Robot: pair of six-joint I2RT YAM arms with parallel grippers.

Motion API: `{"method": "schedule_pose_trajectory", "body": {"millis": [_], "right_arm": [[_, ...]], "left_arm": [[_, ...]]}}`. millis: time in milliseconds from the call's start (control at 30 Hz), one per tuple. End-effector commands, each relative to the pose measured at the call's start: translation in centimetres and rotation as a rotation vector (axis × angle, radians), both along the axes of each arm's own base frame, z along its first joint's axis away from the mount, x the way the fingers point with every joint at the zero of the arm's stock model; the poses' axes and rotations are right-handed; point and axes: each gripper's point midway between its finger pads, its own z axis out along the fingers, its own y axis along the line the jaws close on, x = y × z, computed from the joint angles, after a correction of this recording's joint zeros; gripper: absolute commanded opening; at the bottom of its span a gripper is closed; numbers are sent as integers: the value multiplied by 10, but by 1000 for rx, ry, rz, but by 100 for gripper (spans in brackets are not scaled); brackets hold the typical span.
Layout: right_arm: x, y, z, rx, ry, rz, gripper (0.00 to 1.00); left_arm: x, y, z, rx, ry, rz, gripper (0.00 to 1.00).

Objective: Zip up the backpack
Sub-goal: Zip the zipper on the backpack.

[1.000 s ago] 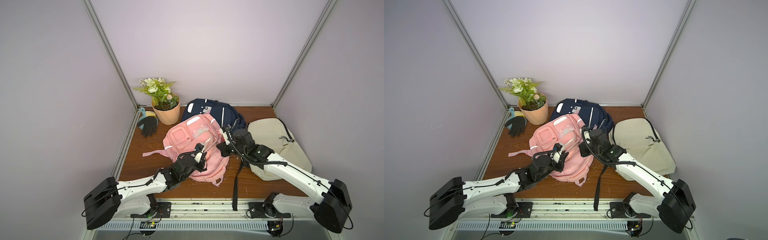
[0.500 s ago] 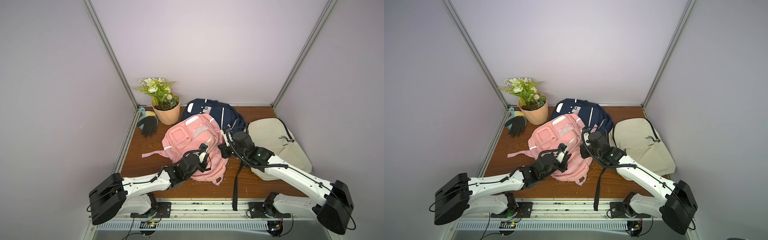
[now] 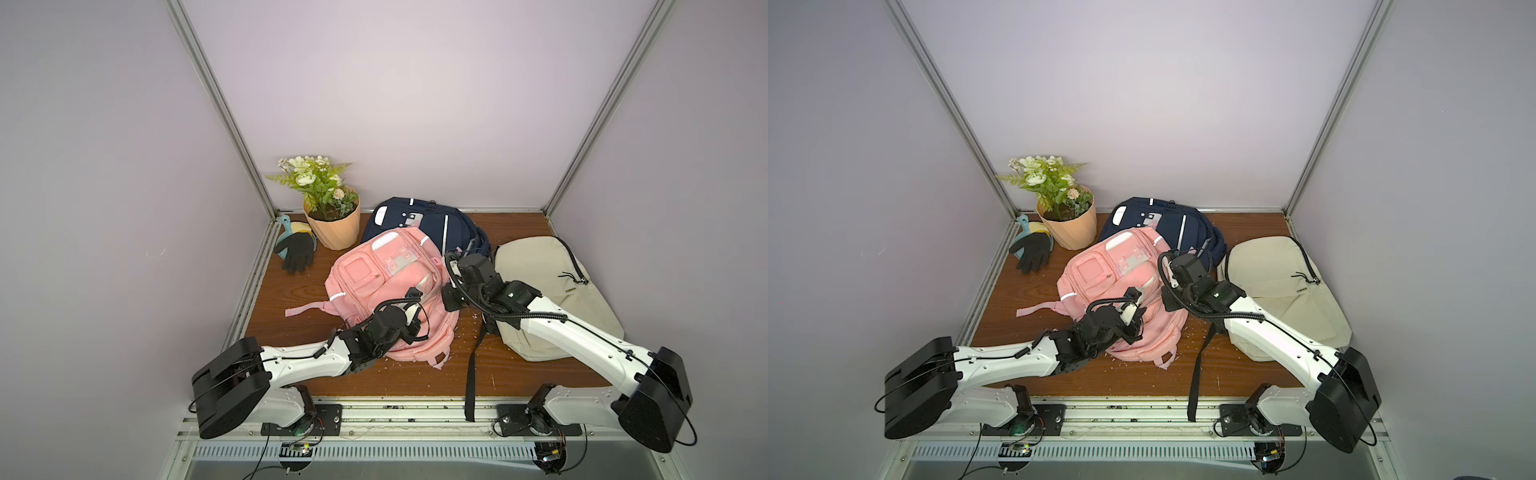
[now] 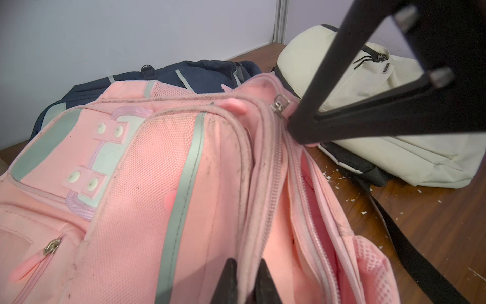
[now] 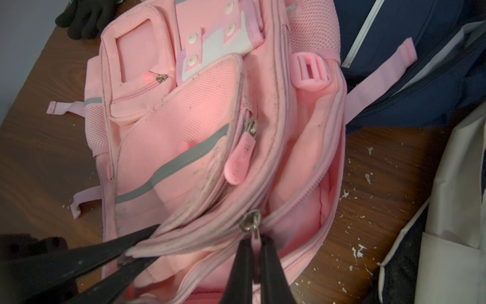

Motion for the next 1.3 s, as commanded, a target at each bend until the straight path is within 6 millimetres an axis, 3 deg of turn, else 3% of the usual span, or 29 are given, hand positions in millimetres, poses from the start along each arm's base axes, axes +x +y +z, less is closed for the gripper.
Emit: {"method": "schedule_pose_trajectory", "body": {"millis": [0,133,300,400,500,600,733,833,967,1067,1200,1267], "right_arm": [[42,-55,54,-12,-161,-256,0],[54,-65,59,-25,-173,-285,0],[65,-63,46,-56,-155,-289,0],[60,-42,46,2,-150,-175,0],[34,1,55,129,-184,50,0],[5,30,62,152,-222,173,0],[-19,46,62,156,-236,232,0],[-32,52,58,175,-232,266,0],[-43,58,56,172,-237,298,0],[-45,60,53,157,-231,305,0],[-30,46,50,105,-230,192,0],[-12,31,48,64,-216,114,0]], "left_arm": [[-11,37,-54,185,89,59,0],[-11,42,-53,182,81,73,0],[-15,39,-47,157,71,47,0],[-16,37,-42,138,67,34,2],[-12,33,-28,107,49,44,22],[-4,27,-5,67,8,61,42],[8,16,23,27,-42,67,67],[20,12,32,11,-56,85,74],[36,16,31,12,-52,128,73],[41,16,31,17,-58,131,66],[35,8,21,46,-36,67,27],[27,8,13,59,-27,50,20]]}}
